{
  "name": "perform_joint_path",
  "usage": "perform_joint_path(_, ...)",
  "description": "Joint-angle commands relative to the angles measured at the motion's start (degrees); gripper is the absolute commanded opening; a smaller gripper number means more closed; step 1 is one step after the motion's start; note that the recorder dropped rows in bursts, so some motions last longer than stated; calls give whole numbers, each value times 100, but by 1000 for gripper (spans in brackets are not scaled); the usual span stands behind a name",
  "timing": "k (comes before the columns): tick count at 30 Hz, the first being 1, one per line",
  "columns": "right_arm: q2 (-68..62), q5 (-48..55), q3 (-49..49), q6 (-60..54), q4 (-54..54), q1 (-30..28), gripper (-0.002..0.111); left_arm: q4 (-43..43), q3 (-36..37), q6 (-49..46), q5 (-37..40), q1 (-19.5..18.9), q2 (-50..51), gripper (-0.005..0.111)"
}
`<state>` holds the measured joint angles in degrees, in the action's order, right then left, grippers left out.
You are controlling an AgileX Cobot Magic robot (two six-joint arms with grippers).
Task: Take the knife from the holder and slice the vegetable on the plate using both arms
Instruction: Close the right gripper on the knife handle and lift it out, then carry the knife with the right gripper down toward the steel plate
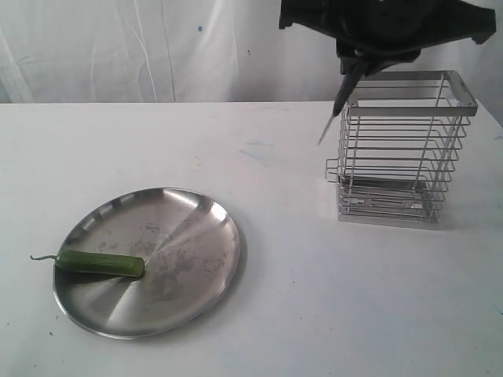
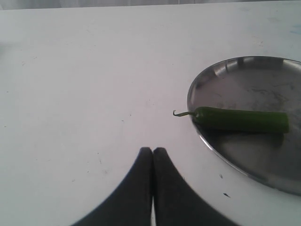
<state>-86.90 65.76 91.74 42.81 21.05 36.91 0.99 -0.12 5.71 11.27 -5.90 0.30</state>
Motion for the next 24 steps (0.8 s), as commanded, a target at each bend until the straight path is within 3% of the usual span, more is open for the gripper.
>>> perform_joint_path(1, 344, -412, 14, -782, -824, -33, 0, -24, 12, 3, -4, 40, -30, 0)
perform_joint_path(11, 438, -1211, -490, -3222, -3564, -33, 0, -24, 12, 3, -4, 40, -30, 0)
perform_joint_path(18, 1195, -3895, -1642, -3341, -4636, -45, 0, -24, 12, 3, -4, 40, -30, 0)
perform_joint_path(22, 1536, -4378, -2647, -3317, -4803, -70, 0, -24, 12, 3, -4, 40, -30, 0)
perform_joint_path(24, 1596, -4748, -3302, -3307, -5390, -18, 0, -24, 12, 3, -4, 40, -30, 0)
